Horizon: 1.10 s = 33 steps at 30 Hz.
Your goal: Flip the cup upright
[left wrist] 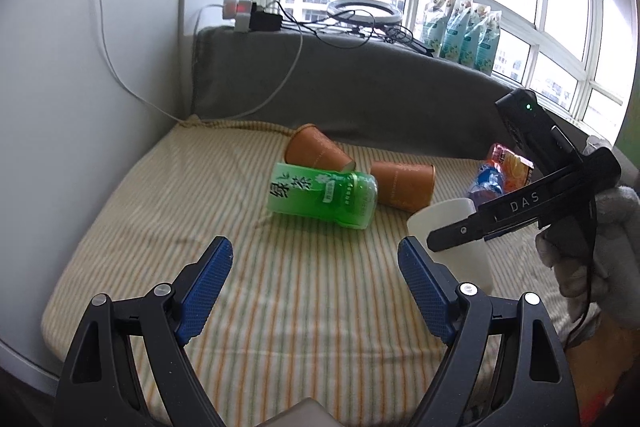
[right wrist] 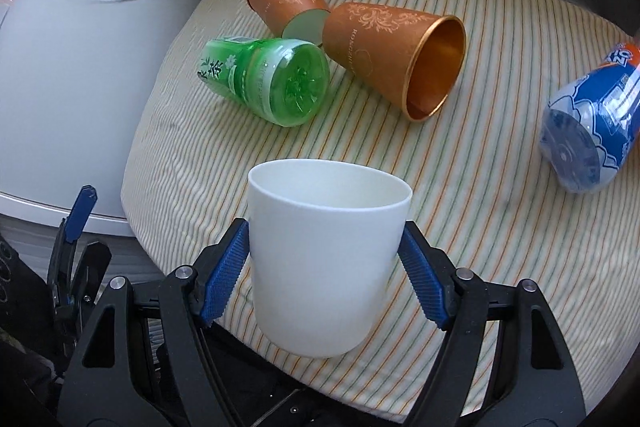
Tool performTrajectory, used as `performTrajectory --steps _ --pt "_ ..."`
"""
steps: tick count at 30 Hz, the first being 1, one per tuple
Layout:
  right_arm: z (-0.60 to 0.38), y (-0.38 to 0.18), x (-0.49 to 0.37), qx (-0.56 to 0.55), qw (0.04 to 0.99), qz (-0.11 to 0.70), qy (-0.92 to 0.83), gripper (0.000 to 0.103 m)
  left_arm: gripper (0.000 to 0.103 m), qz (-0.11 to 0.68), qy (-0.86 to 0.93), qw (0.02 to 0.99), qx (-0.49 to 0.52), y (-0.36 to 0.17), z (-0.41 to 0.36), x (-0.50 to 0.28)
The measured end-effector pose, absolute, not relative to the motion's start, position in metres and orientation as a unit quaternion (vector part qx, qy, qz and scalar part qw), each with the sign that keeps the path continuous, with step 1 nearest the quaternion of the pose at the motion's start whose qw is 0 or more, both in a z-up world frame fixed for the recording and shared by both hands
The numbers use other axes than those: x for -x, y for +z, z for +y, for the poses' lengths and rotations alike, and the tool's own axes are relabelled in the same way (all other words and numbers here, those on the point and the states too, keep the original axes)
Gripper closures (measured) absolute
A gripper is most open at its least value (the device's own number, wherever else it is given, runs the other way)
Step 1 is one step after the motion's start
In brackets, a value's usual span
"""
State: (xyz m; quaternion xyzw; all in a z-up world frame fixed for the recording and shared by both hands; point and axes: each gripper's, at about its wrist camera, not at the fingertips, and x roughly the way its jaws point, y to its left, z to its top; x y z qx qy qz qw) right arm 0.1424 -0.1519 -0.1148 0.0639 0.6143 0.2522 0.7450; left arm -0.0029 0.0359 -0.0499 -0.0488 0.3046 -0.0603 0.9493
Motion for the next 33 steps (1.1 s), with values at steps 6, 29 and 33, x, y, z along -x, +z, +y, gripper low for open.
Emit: performTrajectory --steps 6,29,33 --pt "-0.171 -0.103 -0.137 -0.088 0.764 0.585 0.257 0.022 0.018 0.328 -0.077 0.940 0.065 -0.052 0.031 -0.005" --pt "-0.293 -0.066 -0.025 -0.132 0.885 0.417 0.162 0.022 0.018 0.514 -0.207 0.801 0.226 -0.085 -0.026 -0.108" --pt "-0.307 -0.071 -0.014 -0.145 0.889 0.409 0.147 0.022 0.018 0.533 -0.206 0.786 0.237 -0.091 -0.035 -0.124"
